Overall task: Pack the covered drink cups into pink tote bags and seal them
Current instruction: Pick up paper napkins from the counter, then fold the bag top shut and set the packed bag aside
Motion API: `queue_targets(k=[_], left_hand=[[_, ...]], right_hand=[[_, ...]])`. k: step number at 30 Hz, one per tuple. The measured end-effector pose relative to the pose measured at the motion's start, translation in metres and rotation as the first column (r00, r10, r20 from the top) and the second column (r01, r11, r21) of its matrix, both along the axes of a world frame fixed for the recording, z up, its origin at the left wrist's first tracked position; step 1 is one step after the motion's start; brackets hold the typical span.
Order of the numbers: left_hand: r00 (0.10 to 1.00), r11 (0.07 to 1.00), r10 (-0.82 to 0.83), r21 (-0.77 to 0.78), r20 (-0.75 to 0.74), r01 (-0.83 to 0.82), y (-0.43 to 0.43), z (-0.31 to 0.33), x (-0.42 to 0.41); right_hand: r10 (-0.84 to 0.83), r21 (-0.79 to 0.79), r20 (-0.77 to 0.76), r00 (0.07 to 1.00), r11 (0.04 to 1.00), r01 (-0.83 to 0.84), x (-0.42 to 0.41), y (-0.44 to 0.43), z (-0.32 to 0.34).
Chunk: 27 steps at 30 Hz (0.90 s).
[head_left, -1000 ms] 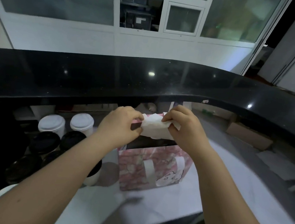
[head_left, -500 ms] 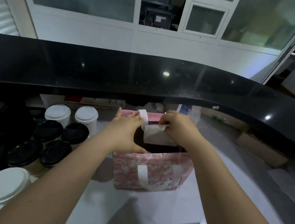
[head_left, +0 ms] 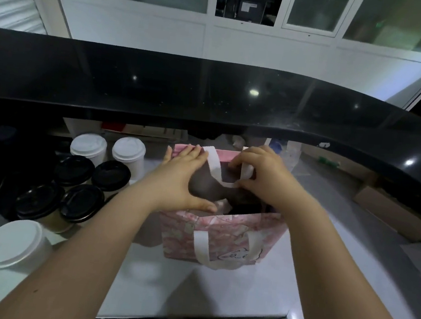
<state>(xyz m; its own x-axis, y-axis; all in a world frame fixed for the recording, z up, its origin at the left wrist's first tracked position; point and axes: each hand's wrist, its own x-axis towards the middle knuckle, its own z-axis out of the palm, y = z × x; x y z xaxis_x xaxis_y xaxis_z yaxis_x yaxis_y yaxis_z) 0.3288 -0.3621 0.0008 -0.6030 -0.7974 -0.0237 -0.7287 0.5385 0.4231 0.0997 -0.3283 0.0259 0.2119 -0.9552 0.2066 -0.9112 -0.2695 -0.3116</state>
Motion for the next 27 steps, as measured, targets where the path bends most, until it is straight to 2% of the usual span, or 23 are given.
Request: queue_targets(k=[3,5,7,9,11,13,15,18,20,23,27], left_hand=[[0.96,0.998,0.051,0.058,-0.277,-0.036,0.006,-0.001,0.005],[0.873,0.991,0.126,0.092,-0.471,-0.093,0.011,-0.004,0.009],[0.732,0.982,0.191,0.14,-0.654,-0.131,0.015,-0.008,0.014],[0.561,0.974,0.225,0.176,-0.797,-0.14,0.022,-0.016,0.022],[0.405,0.962,0.265,0.209,-0.875,-0.177,0.029,-0.03,0.033],[0.329,0.941,0.316,0.252,-0.89,-0.224,0.039,-0.051,0.043],[0.308,0.933,0.348,0.294,-0.885,-0.208,0.05,-0.07,0.047],[0.307,0.926,0.376,0.352,-0.874,-0.134,0.064,-0.088,0.044],[0.335,0.917,0.398,0.381,-0.854,-0.12,0.069,-0.092,0.038],[0.359,0.901,0.432,0.381,-0.827,-0.207,0.07,-0.091,0.029],[0.289,0.889,0.45,0.394,-0.845,-0.233,0.069,-0.089,0.022]], right_hand=[[-0.062,-0.081,0.177,0.982,0.994,0.077,-0.02,0.018,0.005],[-0.152,-0.086,0.35,0.924,0.977,0.193,-0.035,0.034,-0.001],[-0.21,-0.02,0.552,0.807,0.964,0.265,-0.05,0.05,-0.015],[-0.238,0.087,0.72,0.652,0.963,0.255,-0.063,0.066,-0.035],[-0.198,0.147,0.854,0.482,0.979,0.141,-0.072,0.081,-0.056],[-0.197,0.21,0.92,0.34,0.978,-0.003,-0.075,0.092,-0.078],[-0.215,0.255,0.925,0.312,0.962,-0.094,-0.075,0.097,-0.094],[-0.206,0.245,0.938,0.277,0.963,-0.113,-0.063,0.098,-0.104],[-0.219,0.243,0.939,0.266,0.968,-0.061,-0.05,0.097,-0.103],[-0.255,0.244,0.944,0.208,0.967,0.076,-0.028,0.095,-0.103],[-0.222,0.197,0.965,0.137,0.964,0.177,-0.009,0.094,-0.105]])
